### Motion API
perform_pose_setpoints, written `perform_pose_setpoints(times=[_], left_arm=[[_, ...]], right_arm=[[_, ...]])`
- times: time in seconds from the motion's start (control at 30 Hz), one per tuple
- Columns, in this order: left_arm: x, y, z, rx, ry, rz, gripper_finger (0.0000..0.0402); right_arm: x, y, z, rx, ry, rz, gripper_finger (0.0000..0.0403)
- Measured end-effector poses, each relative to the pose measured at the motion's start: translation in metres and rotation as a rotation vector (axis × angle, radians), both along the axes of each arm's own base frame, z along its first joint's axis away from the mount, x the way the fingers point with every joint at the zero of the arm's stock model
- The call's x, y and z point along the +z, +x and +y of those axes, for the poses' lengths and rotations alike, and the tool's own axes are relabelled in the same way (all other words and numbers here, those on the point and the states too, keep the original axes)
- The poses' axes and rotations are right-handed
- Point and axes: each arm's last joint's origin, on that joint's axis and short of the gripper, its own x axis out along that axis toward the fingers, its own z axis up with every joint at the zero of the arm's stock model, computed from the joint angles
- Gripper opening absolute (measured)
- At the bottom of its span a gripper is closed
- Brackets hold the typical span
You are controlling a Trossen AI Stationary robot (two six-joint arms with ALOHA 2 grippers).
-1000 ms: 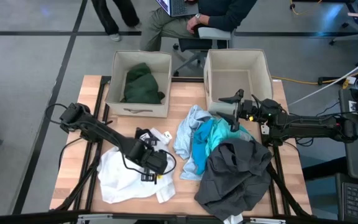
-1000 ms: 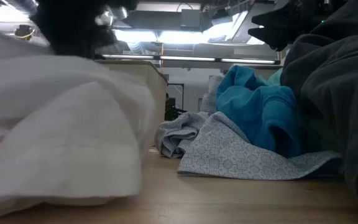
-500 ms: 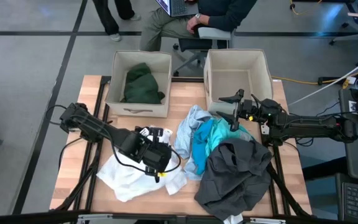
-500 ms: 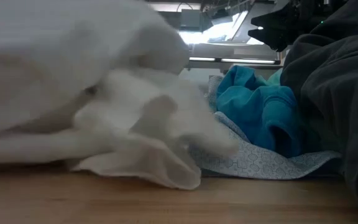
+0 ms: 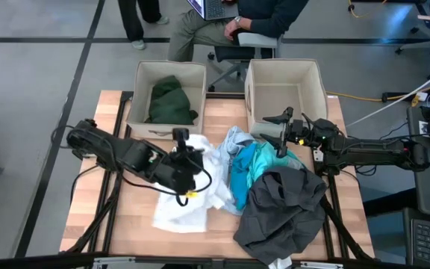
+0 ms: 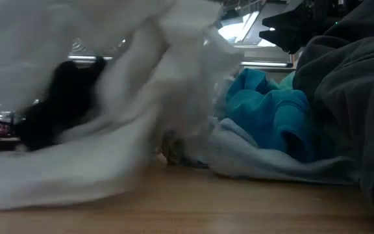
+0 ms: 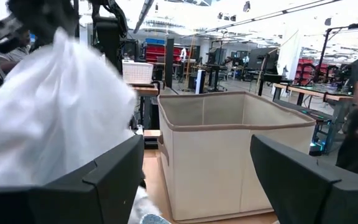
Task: Sort clothes
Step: Put the white dress into the right laundry organizer
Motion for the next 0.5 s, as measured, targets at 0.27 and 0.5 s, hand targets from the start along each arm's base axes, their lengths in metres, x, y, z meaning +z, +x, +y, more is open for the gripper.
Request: perform_pose_setpoints(times=[0.27, 0.5], left_arm=[[0.025, 0.003, 0.013, -0.012, 0.078, -0.117, 0.0003], [0.035, 0.018, 0.027, -0.013, 0.128, -0.179, 0.0005]], right_arm=[[0.007, -0.001, 0.004, 0.134, 0.011, -0.074, 0.0298], [0.012, -0.002, 0.007, 0.253, 0.049, -0.127, 0.0298]])
